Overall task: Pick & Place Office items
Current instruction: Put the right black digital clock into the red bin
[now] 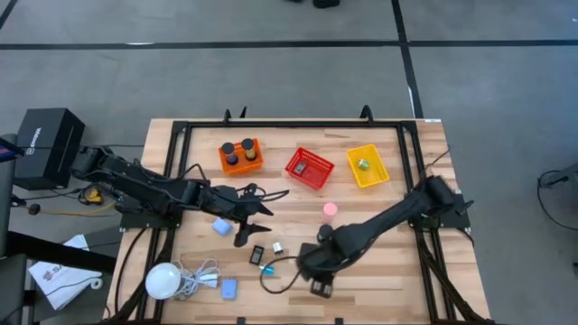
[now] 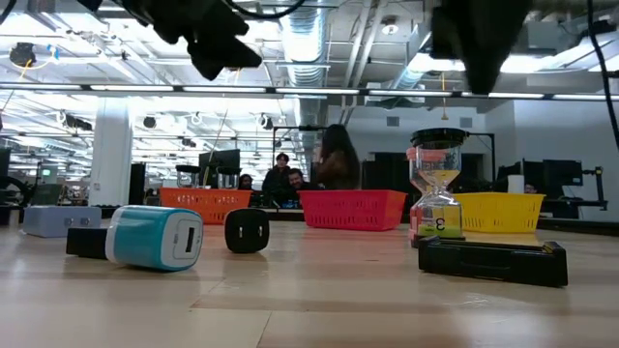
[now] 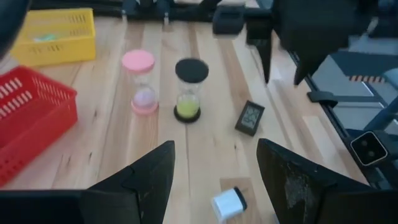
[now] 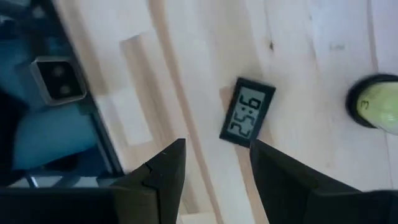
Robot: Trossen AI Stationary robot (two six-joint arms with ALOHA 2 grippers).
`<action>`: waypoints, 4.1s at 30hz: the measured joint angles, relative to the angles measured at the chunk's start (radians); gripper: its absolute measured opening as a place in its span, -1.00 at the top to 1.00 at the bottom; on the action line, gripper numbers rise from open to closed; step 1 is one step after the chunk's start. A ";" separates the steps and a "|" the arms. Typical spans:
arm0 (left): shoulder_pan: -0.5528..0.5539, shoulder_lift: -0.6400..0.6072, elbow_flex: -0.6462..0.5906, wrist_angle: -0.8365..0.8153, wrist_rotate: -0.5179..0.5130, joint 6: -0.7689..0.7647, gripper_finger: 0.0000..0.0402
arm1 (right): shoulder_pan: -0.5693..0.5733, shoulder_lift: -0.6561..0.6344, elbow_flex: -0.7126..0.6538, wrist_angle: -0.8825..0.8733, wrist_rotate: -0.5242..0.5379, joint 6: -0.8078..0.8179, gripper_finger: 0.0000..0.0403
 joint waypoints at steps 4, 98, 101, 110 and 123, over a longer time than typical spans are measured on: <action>0.000 0.004 0.001 0.001 -0.001 0.017 -0.11 | -0.014 0.089 0.119 -0.096 -0.050 0.031 0.16; 0.000 0.004 0.001 0.018 -0.016 0.016 -0.11 | 0.045 0.154 -0.068 0.126 0.007 0.357 -0.08; 0.000 0.004 0.001 0.020 -0.016 0.016 -0.11 | 0.052 0.150 -0.070 0.103 0.024 0.343 -0.07; 0.000 0.004 0.001 0.026 -0.015 0.016 -0.11 | 0.040 0.153 -0.071 0.043 0.078 0.318 0.04; 0.000 0.004 0.001 0.028 -0.016 0.016 -0.11 | 0.034 0.149 -0.070 -0.018 0.056 0.257 -0.12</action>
